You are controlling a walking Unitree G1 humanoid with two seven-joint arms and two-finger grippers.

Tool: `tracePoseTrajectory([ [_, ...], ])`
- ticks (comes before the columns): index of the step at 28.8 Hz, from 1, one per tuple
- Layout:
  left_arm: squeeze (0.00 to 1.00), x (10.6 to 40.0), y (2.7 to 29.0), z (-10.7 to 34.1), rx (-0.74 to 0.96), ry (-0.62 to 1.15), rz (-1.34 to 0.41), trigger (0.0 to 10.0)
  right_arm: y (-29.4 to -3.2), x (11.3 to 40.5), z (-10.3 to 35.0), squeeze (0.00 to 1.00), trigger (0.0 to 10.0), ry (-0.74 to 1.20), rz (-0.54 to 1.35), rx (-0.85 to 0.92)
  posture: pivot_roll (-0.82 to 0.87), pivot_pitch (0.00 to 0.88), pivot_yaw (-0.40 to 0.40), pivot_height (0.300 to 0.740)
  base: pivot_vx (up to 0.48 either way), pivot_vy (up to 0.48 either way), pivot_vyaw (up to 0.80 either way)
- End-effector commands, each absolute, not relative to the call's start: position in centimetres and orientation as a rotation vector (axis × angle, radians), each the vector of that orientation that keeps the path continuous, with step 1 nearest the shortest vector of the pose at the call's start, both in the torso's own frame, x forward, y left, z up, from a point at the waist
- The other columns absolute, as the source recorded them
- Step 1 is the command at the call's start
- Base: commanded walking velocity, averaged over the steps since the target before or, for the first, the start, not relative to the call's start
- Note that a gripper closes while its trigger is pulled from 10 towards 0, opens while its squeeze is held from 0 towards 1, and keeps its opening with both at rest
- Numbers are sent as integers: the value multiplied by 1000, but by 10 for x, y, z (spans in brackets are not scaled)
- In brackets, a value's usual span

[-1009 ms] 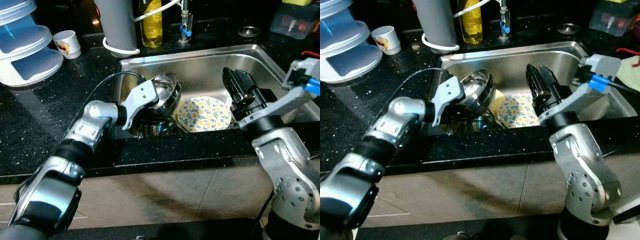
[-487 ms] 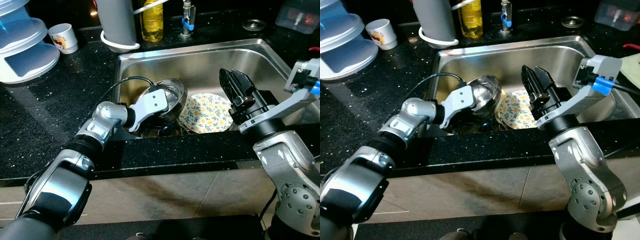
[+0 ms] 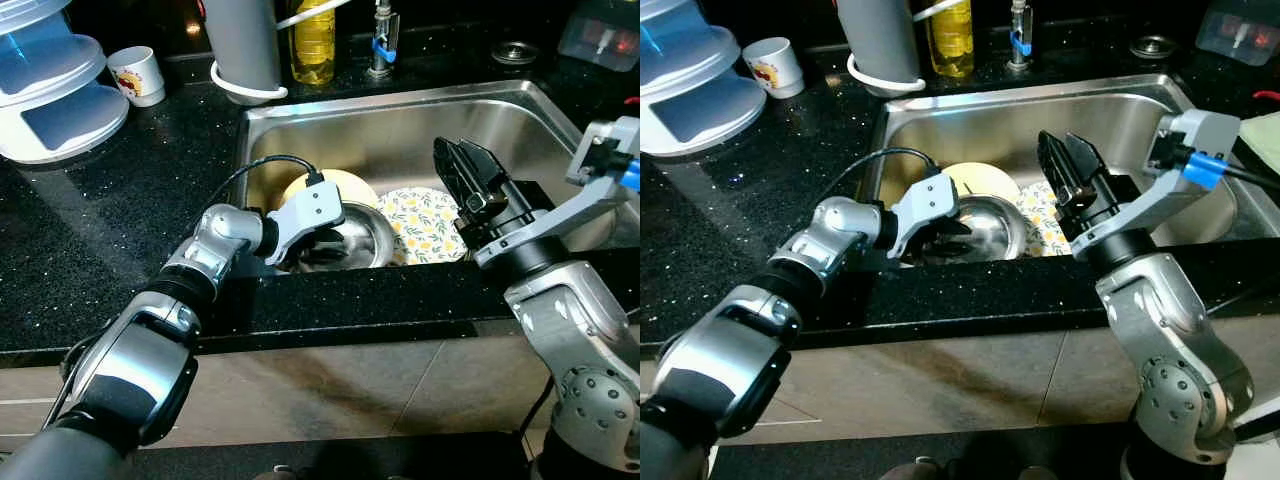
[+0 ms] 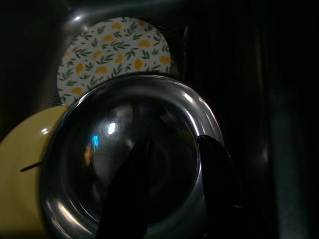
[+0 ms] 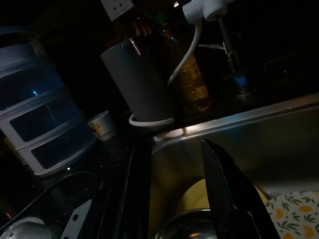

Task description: Kitchen organization

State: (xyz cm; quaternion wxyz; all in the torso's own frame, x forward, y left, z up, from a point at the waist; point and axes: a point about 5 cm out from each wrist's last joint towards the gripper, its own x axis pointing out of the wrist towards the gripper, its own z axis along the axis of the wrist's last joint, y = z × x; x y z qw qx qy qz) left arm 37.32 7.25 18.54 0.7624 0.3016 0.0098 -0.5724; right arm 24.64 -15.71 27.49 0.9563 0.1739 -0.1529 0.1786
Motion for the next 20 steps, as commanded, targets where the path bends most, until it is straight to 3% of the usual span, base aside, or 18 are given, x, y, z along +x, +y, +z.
tracePoseTrajectory([
  [1,259,375,78,180,681,40,-1211,10000,-155,246,275,0,10000,-306,372,354,-126,117,84,740,0,0,0],
  [2,259,375,78,180,681,40,-1211,10000,-155,246,275,0,10000,-306,372,354,-126,117,84,740,0,0,0],
  [3,0,376,78,184,682,19,-1193,10000,-155,246,275,0,10000,-307,373,355,-125,116,84,740,0,0,0],
  [10,0,385,91,233,507,-235,-1000,10000,-152,251,273,0,10000,-310,387,370,-103,88,81,740,0,0,0],
  [15,0,380,122,264,344,-420,-757,10000,-145,256,265,0,10000,-297,407,381,-69,59,69,740,0,0,0],
  [20,0,362,149,263,339,-475,-571,10000,-139,261,252,0,10000,-276,424,428,-31,25,54,740,0,0,0],
])
